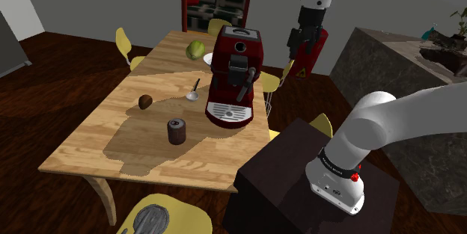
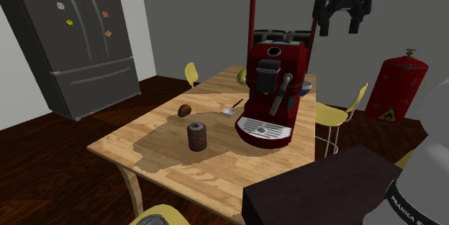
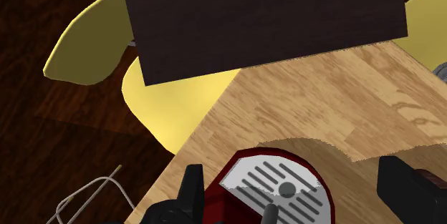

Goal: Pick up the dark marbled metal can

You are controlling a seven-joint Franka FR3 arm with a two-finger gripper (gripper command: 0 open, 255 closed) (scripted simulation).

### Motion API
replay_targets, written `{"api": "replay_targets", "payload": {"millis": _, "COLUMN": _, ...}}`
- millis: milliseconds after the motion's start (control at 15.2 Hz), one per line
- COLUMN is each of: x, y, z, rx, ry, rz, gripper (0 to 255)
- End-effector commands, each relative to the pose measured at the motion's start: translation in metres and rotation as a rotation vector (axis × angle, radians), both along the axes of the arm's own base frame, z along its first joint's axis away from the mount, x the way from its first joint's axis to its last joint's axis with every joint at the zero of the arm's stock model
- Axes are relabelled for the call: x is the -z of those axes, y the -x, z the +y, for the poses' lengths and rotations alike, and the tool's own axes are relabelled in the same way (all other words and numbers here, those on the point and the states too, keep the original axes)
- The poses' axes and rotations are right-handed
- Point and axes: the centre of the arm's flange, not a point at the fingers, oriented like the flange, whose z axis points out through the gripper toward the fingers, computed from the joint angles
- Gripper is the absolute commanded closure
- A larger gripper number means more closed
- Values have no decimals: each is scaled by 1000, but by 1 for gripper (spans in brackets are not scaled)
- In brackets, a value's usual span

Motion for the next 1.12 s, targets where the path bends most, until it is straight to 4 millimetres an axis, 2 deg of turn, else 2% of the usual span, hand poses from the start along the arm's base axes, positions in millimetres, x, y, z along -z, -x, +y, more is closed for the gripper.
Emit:
{"api": "replay_targets", "payload": {"millis": 0, "x": 0, "y": 0, "z": 0, "rx": 0, "ry": 0, "rz": 0, "gripper": 0}}
{"api": "replay_targets", "payload": {"millis": 1056, "x": 136, "y": -101, "z": 118, "rx": 63, "ry": -14, "rz": -34, "gripper": 0}}
